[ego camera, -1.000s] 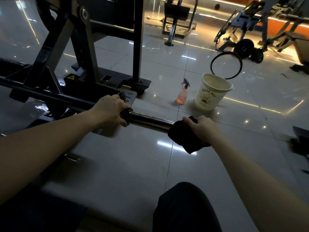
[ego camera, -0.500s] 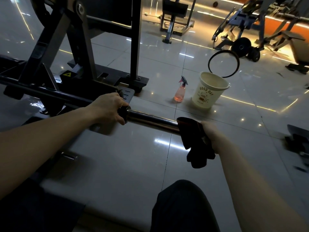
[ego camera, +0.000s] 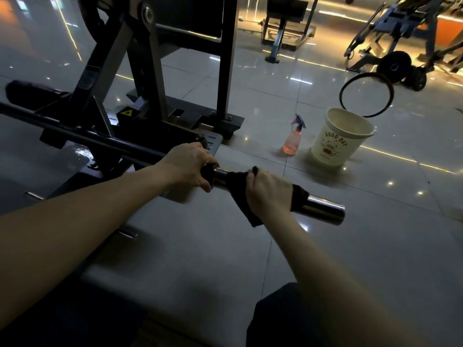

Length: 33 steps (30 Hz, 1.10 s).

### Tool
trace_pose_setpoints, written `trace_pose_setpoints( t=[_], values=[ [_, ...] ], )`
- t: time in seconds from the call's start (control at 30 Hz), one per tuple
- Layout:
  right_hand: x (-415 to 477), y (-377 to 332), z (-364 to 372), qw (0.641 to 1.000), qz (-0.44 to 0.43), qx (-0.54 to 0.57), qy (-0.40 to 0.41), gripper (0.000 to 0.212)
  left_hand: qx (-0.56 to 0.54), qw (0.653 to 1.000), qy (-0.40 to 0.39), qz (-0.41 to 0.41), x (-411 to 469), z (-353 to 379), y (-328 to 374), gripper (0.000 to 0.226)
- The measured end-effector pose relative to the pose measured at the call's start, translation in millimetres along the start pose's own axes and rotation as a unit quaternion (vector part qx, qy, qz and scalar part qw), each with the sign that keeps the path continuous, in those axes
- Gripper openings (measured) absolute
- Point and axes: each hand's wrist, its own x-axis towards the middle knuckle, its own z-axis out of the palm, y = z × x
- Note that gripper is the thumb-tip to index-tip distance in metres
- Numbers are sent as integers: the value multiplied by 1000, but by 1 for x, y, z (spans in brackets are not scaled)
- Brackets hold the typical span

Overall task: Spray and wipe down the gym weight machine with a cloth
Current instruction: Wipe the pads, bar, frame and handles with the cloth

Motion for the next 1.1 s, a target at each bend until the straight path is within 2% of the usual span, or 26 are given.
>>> trace_pose_setpoints(
  t=[0.1,0.2,0.27,0.33,0.4,0.43,0.47,0.53,0.6,0.63,0.7,0.73,0.77,0.83,0.9,1.0,1.1],
  values=[
    [-2,-45,22,996,-75,-4,37,43,29,999,33,-5,-1,3,-2,49],
    [6,-56,23,994,-95,1,53,36,37,997,71,-16,-7,14,-6,54],
    [24,-54,19,997,-73,0,1,32,26,995,83,-41,-10,19,-8,71],
    [55,-51,19,991,-72,-14,-113,25,25,994,77,-67,-12,18,-10,88],
    [81,-48,21,977,-28,3,-213,32,35,995,61,-75,-12,15,-11,96],
    [88,-47,21,977,1,27,-213,34,35,995,57,-79,-13,12,-12,97],
    [89,-47,19,982,23,44,-182,34,32,994,58,-84,-14,9,-14,97],
    [77,-50,14,989,57,121,-67,36,21,992,65,-102,-21,2,-22,92],
    [56,-55,2,969,62,236,46,46,-15,988,75,-131,-30,-4,-31,74],
    [47,-61,-2,950,40,299,83,45,-35,984,85,-151,-35,-7,-35,61],
    [38,-81,1,923,-31,376,77,39,-72,973,94,-200,-45,-10,-43,38],
    [35,-93,9,930,-70,358,50,38,-94,966,88,-224,-48,-11,-45,31],
    [34,-106,19,947,-120,295,31,38,-113,959,81,-248,-51,-12,-48,26],
    [32,-126,39,976,-195,88,39,43,-133,948,69,-281,-55,-14,-50,22],
    [34,-141,41,982,-183,-37,0,47,-143,942,69,-296,-60,-18,-54,21],
    [49,-153,32,981,-166,-62,-80,52,-159,938,64,-300,-67,-23,-58,21],
    [69,-160,15,968,-162,-33,-188,30,-169,945,43,-276,-73,-24,-57,20]
  ],
)
